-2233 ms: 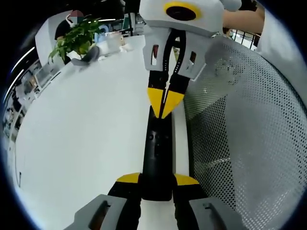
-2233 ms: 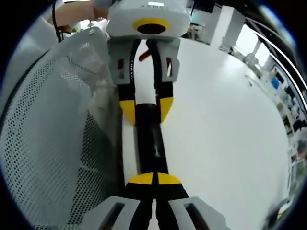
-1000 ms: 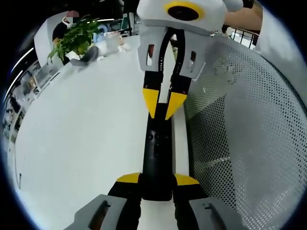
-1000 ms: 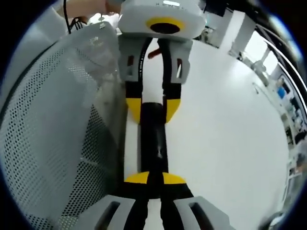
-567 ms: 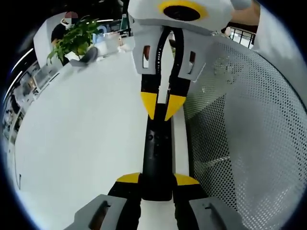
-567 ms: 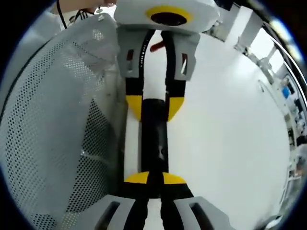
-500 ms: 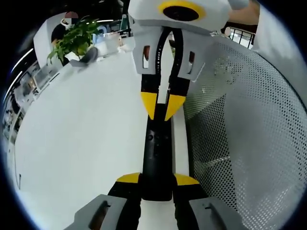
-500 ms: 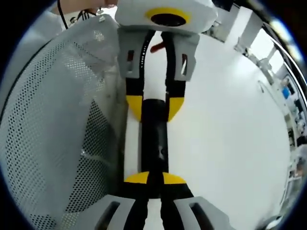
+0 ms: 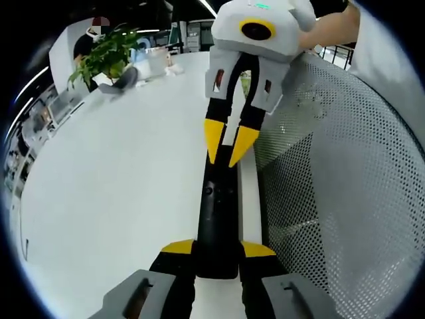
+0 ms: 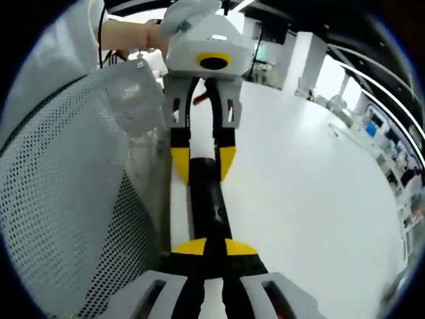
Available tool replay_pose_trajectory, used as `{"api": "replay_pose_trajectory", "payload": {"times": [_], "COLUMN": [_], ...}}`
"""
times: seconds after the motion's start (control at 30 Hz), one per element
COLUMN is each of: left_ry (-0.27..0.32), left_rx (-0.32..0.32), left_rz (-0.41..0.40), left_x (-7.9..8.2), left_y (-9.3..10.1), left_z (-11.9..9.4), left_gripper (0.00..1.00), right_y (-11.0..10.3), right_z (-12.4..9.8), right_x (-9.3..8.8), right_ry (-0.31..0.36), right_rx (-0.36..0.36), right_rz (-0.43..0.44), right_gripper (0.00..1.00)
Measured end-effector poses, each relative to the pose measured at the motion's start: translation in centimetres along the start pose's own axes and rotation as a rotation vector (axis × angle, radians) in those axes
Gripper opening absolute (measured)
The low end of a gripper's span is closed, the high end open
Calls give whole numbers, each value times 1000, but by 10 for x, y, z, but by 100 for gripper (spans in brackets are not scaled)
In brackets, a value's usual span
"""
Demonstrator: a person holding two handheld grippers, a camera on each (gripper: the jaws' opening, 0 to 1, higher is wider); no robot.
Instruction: Press the specified remote control buttons in sequence, fully releasing each button before pressing the next.
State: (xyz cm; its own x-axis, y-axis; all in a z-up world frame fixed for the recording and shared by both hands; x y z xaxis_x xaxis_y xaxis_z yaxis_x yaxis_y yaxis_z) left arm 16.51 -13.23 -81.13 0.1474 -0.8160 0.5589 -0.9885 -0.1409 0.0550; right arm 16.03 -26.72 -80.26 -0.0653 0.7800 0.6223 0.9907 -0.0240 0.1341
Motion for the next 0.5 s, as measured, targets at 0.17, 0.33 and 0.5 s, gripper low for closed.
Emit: {"api": "replay_pose_trajectory", "payload": {"times": [0.17, 0.33, 0.5], "left_ry": [3, 5, 6], "left_rx": [1, 1, -1], "left_rz": [-1, -2, -1], "left_x": [0, 0, -1], "left_y": [0, -1, -1], "left_z": [0, 0, 0], "left_gripper": [24, 24, 24], "right_y": [3, -1, 1], "right_z": [3, 3, 5], "right_x": [1, 3, 6], "right_ry": [14, 11, -19], "right_rx": [21, 10, 41], "right_rz": [37, 3, -44], "right_gripper": [7, 4, 5]}}
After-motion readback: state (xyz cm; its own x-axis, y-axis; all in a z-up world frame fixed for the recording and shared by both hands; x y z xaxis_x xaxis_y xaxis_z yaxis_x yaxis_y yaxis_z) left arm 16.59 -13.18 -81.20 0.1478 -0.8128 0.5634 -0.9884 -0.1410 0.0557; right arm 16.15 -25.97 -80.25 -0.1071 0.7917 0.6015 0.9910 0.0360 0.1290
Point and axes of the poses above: the point that each gripper's makers call its tool centre point, and the gripper's own axes: z roughly forward along the fingers, y roughly to its right, x roughly out of its top, the point moved 6 cm from there along -z, roughly backward along the fingers, and after that the axes turned 4 degrees about -z, right-handed, at the moved point
